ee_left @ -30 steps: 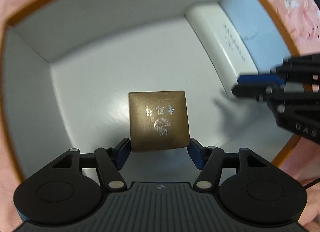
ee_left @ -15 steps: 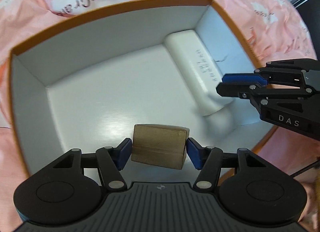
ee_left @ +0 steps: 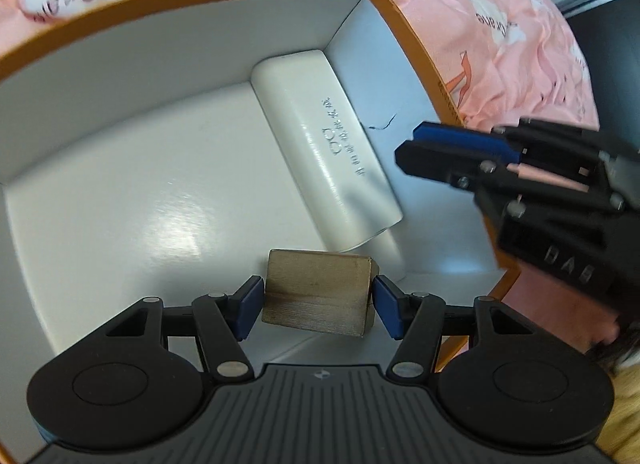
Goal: Organize objects
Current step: 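Lower the gold box into the shoebox beside the white case and release with left tool, then move both tools back to the objects in front of the box, then grasp the pink card wallet with the right tool while the left tool grasps the pink pouch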
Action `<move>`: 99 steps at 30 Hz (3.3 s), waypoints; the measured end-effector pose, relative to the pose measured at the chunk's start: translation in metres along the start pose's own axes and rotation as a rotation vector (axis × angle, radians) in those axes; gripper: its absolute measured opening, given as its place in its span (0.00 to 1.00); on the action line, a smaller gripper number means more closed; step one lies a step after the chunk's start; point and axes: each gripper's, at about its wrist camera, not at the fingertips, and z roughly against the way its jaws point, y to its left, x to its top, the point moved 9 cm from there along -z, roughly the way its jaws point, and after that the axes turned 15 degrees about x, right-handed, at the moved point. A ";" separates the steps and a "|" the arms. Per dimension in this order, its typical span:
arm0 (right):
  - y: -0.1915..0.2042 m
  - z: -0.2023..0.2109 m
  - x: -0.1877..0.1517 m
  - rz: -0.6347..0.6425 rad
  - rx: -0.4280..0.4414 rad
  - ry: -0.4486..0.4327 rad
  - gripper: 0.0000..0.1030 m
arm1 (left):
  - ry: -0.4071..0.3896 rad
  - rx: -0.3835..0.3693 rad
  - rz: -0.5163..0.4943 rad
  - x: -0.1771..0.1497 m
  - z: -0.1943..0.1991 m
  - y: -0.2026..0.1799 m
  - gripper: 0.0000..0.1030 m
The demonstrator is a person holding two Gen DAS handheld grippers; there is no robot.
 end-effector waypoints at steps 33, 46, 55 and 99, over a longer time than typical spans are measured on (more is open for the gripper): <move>-0.002 0.007 -0.004 -0.004 -0.019 -0.045 0.20 | -0.016 -0.217 0.118 0.003 -0.016 -0.034 0.40; 0.043 0.062 -0.028 -0.032 0.002 -0.175 0.22 | -0.431 -0.047 0.024 -0.050 0.085 -0.030 0.40; 0.078 0.065 -0.112 -0.159 0.068 -0.129 0.24 | -0.440 -0.065 0.086 -0.133 0.081 -0.023 0.40; 0.073 0.085 -0.199 -0.337 0.077 -0.088 0.30 | -0.255 -0.141 0.224 -0.192 0.014 -0.030 0.53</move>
